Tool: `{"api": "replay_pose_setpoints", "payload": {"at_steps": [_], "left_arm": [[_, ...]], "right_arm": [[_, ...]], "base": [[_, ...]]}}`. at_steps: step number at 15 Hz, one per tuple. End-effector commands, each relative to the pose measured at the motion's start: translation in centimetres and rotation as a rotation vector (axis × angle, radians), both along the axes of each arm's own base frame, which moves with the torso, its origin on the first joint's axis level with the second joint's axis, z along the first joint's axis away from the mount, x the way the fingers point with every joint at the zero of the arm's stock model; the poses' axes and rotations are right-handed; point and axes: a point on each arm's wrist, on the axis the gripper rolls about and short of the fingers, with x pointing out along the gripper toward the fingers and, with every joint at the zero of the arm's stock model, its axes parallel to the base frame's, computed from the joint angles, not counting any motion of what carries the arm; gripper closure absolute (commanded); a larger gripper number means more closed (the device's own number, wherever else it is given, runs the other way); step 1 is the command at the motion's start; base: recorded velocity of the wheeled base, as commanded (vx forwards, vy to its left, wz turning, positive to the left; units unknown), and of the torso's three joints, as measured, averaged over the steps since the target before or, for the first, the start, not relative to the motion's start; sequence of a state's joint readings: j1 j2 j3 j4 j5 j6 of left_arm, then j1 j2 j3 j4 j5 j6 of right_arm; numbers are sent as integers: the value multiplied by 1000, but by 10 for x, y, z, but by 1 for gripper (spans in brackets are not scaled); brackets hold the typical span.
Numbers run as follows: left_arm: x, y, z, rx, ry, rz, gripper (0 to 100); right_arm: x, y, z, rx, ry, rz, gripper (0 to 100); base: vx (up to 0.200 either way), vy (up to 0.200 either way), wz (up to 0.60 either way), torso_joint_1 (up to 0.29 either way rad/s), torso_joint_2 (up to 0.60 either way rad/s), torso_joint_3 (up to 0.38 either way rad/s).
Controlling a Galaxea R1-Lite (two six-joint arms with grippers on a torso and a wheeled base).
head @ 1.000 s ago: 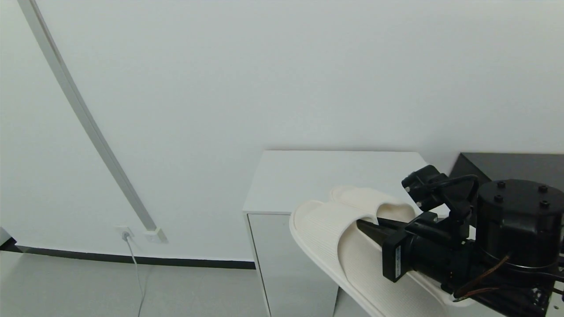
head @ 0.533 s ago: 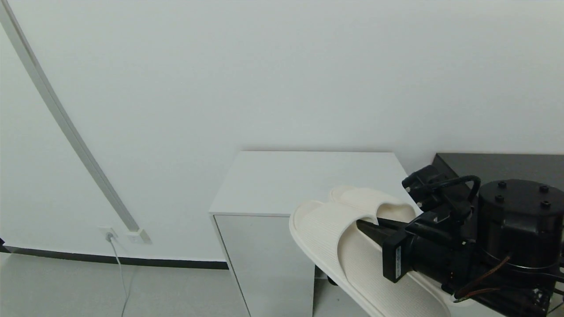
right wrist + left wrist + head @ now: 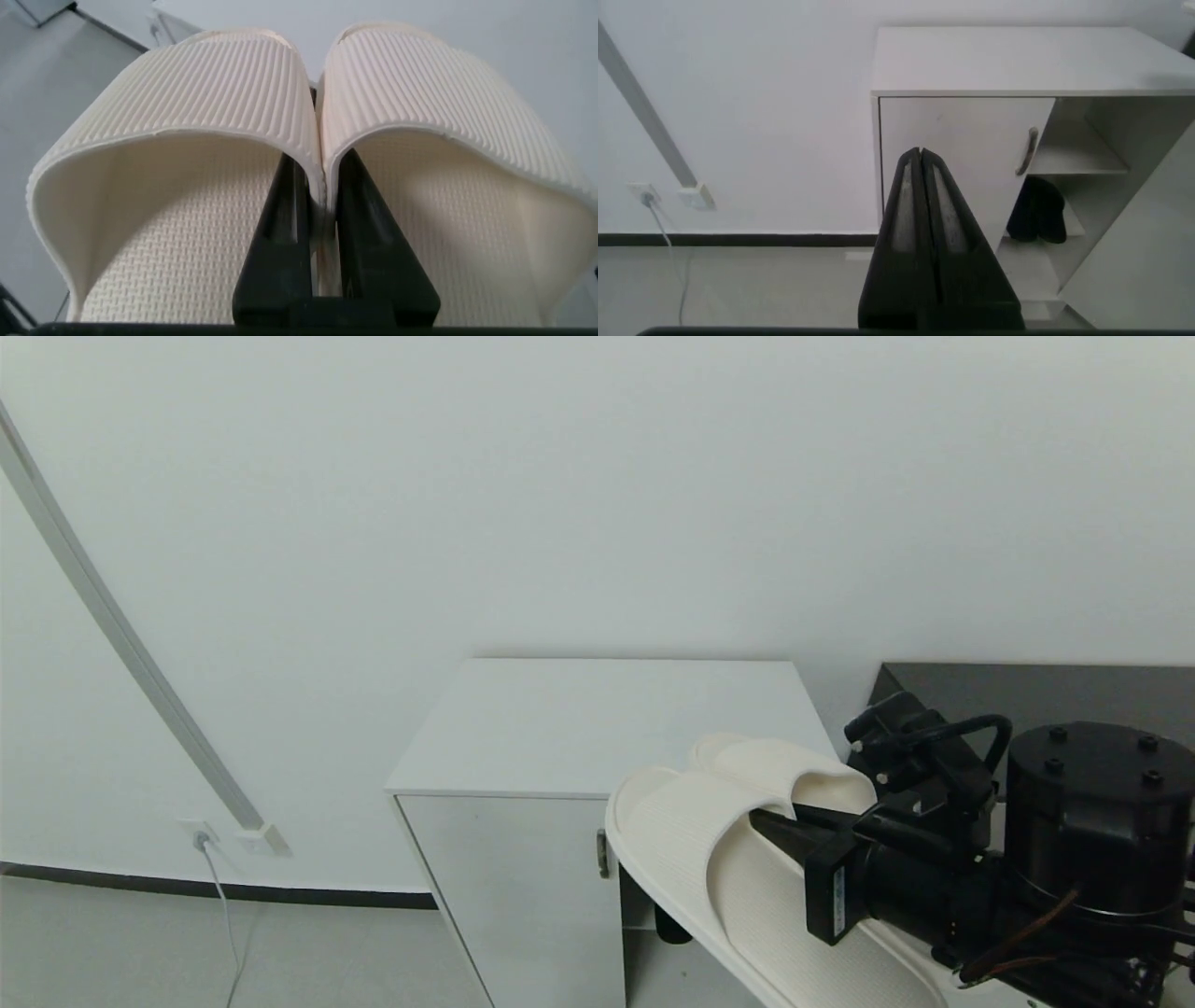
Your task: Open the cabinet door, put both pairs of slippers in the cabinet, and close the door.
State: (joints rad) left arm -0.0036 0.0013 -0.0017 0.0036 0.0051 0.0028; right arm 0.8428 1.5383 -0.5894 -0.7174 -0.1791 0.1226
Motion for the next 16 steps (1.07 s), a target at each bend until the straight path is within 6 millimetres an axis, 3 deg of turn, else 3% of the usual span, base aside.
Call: {"api": "replay_pose_setpoints", "payload": {"at_steps": [1, 7, 14, 16], "left_arm": [[0, 0, 0, -1, 0, 2, 100], [0, 0, 0, -4, 0, 2, 100], [0, 0, 0, -3, 0, 3, 100], [0, 0, 0, -3, 0, 3, 100]], "right_arm": [[1, 0, 0, -1, 1, -4, 100], [1, 0, -1, -1, 5, -5, 100], [0, -2, -4, -10, 10, -7, 100], [0, -2, -4, -7, 12, -8, 100]], "base": [[0, 0, 0, 0, 0, 0], [0, 0, 0, 0, 0, 0], [-200, 0, 0, -2, 2, -2], [0, 0, 0, 0, 0, 0]]}}
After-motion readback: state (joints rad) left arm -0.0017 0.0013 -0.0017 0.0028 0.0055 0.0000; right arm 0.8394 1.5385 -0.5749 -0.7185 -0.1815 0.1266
